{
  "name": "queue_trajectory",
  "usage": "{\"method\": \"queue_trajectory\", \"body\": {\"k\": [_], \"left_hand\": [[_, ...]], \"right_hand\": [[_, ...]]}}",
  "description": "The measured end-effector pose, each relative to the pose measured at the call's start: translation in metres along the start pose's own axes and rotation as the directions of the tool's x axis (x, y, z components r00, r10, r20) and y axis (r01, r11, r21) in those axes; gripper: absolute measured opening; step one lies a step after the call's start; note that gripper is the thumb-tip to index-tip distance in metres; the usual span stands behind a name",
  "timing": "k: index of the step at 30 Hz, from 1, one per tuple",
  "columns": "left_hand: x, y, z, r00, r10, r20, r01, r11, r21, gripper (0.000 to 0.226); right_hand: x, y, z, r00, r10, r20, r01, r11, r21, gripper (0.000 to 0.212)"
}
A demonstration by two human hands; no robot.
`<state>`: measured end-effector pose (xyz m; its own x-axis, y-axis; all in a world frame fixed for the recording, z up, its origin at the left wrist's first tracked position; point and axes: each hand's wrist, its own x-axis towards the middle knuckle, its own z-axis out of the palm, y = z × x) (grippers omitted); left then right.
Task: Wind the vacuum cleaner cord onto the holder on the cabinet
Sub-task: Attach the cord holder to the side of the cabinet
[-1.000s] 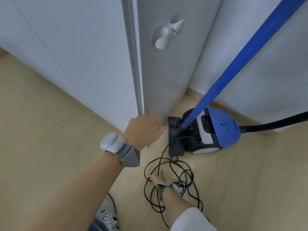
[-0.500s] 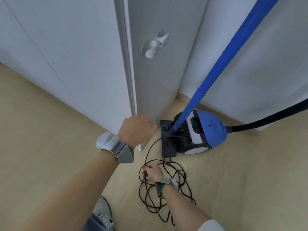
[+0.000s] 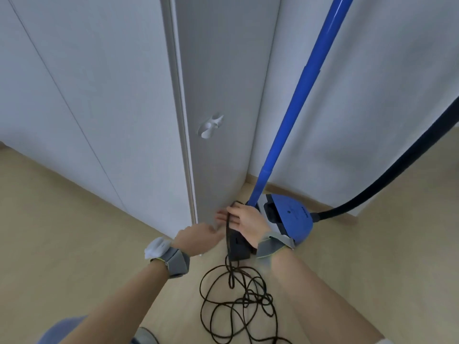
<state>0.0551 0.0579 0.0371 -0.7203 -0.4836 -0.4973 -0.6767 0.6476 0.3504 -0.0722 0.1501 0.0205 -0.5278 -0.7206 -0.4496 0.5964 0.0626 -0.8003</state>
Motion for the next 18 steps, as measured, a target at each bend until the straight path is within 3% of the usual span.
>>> {"method": "queue_trajectory", "body": {"k": [3,8,13,16,18], "left_hand": [[-0.007,0.01,0.014,0.99,0.1,0.097,-0.064,0.947,-0.316,0.041],[-0.025,0.029,0.005,0.975,0.22,-0.027,-0.192,0.778,-0.598,0.016],[-0.034,0.043,-0.008,0.961,0.268,-0.065,-0.251,0.752,-0.61,0.029],[-0.035,0.049,-0.015,0.955,0.296,-0.03,-0.243,0.718,-0.652,0.01],[-0.043,0.054,-0.026,0.956,0.288,-0.065,-0.255,0.695,-0.672,0.023]], "right_hand": [[-0.018,-0.019,0.008,1.0,-0.022,0.008,0.022,0.99,-0.137,0.031],[-0.042,-0.049,0.024,0.998,-0.057,0.023,0.061,0.948,-0.311,0.028],[-0.063,-0.072,0.039,0.998,-0.06,0.01,0.06,0.917,-0.393,0.034],[-0.064,-0.082,0.049,0.997,-0.061,0.049,0.075,0.918,-0.389,0.035],[-0.064,-0.096,0.05,0.994,-0.092,0.062,0.107,0.934,-0.342,0.03]]}}
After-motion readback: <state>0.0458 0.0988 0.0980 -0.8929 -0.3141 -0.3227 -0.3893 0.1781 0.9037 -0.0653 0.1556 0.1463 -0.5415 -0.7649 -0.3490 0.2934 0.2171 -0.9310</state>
